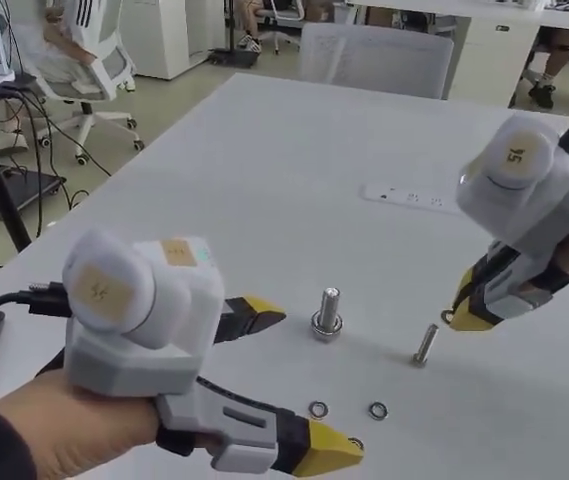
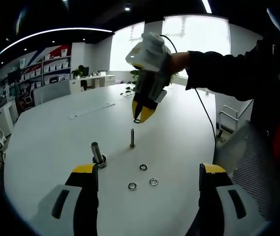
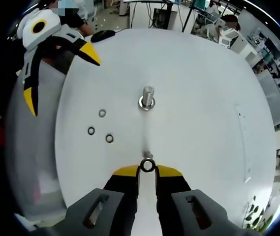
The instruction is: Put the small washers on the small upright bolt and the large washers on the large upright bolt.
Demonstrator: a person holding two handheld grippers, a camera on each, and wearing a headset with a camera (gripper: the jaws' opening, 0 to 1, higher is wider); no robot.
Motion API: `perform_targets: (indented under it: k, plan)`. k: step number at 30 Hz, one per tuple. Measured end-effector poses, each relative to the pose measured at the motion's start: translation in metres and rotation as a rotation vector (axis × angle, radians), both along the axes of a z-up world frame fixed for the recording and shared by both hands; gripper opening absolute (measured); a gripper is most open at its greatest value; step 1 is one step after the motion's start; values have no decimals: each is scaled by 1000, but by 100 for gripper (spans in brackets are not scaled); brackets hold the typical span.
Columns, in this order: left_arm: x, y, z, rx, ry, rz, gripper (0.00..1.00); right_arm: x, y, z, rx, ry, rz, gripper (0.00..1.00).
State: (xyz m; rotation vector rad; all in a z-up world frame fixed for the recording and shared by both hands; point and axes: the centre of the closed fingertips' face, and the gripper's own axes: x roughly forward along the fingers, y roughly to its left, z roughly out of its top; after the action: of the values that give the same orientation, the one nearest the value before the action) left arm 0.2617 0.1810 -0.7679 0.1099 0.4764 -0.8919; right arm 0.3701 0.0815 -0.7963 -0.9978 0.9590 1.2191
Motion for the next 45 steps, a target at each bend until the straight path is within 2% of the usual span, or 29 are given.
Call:
perform_targets:
  k: [22,45]
  plan:
    - [2,0,-3,-2,11,4,84,4,4,-17,-37,26,32,13]
    - [1,-2,-4,0,20,2,84,6,3,-30,-39,43,25,13]
